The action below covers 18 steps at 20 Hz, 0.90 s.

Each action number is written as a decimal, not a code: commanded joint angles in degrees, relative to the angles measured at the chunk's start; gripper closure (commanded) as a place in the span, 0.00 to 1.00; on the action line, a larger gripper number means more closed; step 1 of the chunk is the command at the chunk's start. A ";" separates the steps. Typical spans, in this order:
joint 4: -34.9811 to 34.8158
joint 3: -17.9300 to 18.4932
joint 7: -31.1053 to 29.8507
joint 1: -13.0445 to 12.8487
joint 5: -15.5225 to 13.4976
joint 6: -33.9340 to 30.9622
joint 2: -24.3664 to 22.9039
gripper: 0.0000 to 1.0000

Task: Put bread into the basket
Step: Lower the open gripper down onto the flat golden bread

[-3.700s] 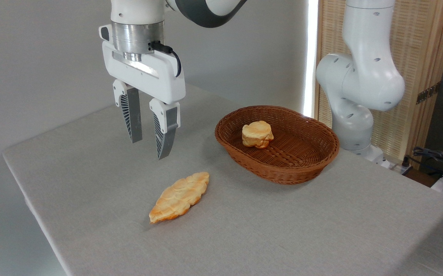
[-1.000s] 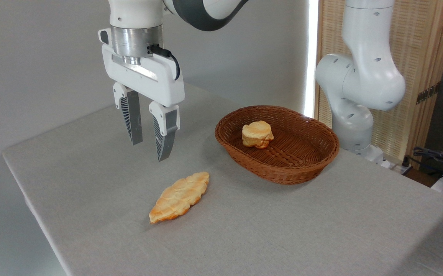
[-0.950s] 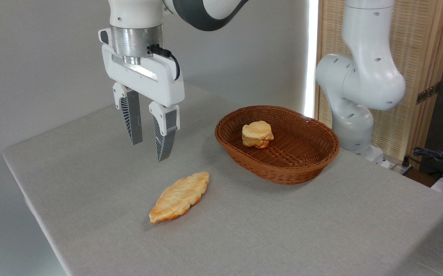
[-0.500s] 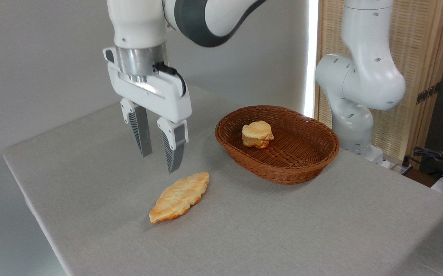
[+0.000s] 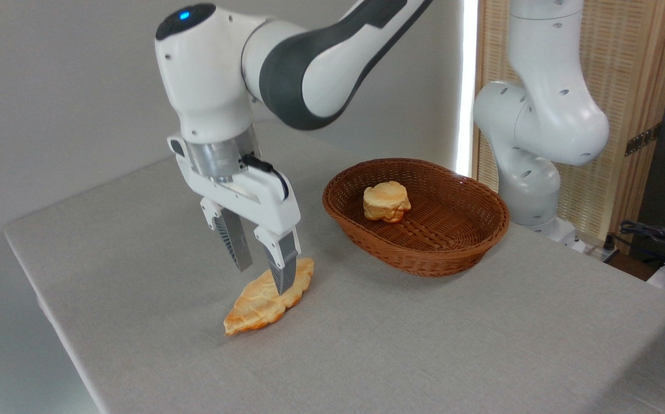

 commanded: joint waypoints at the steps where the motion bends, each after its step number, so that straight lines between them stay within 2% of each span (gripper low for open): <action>1: 0.03 0.74 0.86 0.10 -0.29 1.15 1.56 0.00; 5: 0.02 0.66 0.86 0.10 -0.20 1.51 3.41 0.00; 10: 0.11 0.66 0.77 0.10 -0.38 1.86 3.41 0.00; 13: 0.20 0.66 0.51 0.10 -1.52 3.35 3.32 0.00; 15: 0.20 0.66 0.33 0.10 -3.45 4.15 3.50 0.00; 18: 0.20 0.66 0.33 0.10 -3.72 4.50 3.59 0.00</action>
